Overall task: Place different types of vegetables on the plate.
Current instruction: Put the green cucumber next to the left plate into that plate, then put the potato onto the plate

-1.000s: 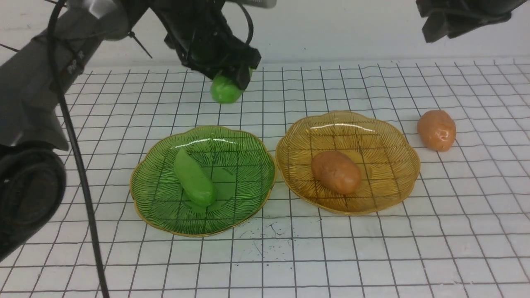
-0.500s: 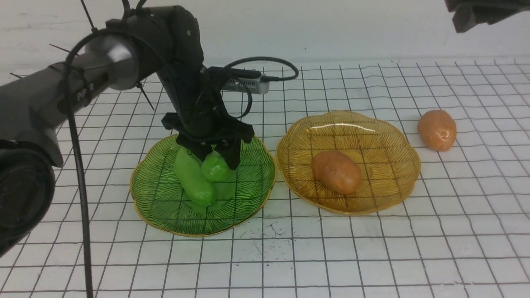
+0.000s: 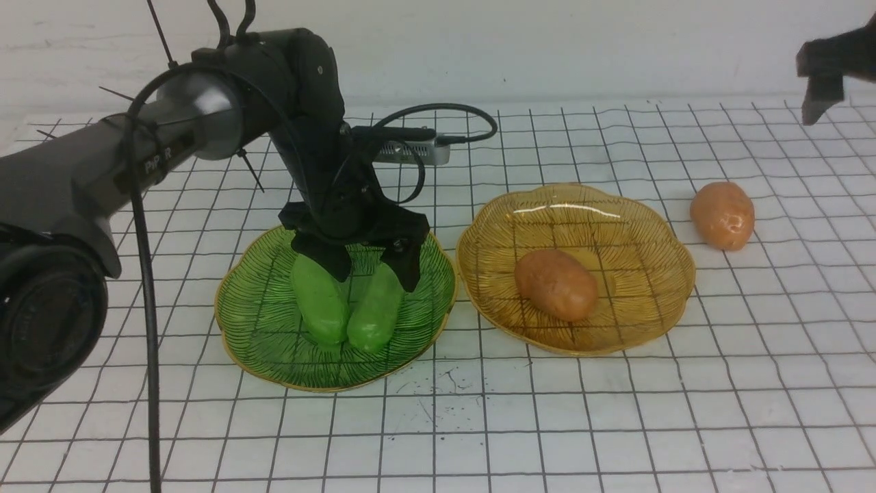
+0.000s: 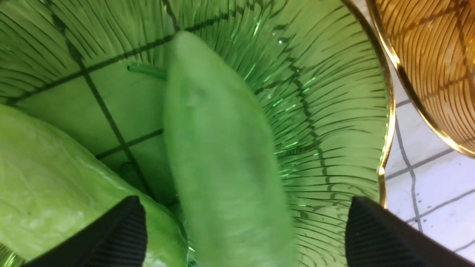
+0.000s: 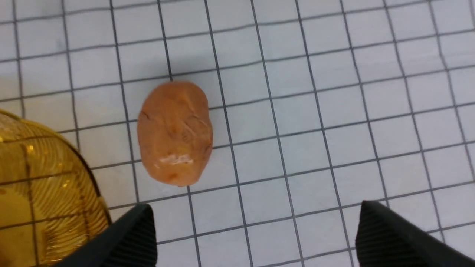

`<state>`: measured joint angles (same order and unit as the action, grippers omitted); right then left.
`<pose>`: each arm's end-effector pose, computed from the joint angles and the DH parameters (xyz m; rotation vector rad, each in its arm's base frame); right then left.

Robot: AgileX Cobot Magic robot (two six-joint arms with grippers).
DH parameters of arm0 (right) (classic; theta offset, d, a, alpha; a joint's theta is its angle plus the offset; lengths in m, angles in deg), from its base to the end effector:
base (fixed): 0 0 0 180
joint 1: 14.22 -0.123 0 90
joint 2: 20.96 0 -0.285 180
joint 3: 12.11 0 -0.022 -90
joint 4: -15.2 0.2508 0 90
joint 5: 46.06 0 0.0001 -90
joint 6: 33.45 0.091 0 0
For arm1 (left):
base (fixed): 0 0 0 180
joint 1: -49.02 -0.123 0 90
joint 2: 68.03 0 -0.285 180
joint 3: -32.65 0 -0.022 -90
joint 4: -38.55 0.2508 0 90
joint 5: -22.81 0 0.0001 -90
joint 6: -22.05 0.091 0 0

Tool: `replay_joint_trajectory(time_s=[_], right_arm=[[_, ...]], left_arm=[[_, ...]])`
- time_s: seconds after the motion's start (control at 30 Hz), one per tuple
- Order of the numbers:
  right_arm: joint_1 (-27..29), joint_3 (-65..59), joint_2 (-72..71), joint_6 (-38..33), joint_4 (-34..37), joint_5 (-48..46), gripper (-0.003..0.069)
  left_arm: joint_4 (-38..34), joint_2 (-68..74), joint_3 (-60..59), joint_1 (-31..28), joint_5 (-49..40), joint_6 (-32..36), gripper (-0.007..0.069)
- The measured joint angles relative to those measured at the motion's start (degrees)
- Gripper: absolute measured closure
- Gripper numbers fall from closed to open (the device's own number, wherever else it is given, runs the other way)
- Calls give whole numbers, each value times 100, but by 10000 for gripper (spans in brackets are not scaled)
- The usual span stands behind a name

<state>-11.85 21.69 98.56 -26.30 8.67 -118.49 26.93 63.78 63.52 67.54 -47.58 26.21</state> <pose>0.4218 -0.0273 0.3277 0.2100 2.7450 -0.1366 0.4254 -0.1607 0.2212 0.5106 2.9558 -0.3213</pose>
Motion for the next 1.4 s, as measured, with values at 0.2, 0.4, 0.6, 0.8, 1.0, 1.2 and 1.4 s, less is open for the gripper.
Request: replay_joint_trajectory(time_s=[0.2,0.4,0.6,0.8,1.0,1.2,1.4], right_arm=[[5,0,676,3,434,246,-32],[5,0,1260,-8,969,816,-32],[5,0,1671,-10,1150,1383,-32],[5,0,1947,-15,1176,1827,-32],[5,0,2209,-15,1215,2041,5],[5,167,2219,-42,1215,1771,127],[5,596,1784,-111,1307,768,125]], left_arm=[[0,0,0,0,5,0,-52],[-3,0,0,0,5,0,15],[-20,0,0,0,5,-27,60],[-20,0,0,0,5,-39,64],[-20,0,0,0,5,-43,66],[-20,0,276,0,5,-43,94],[-155,-77,872,0,5,-106,268]])
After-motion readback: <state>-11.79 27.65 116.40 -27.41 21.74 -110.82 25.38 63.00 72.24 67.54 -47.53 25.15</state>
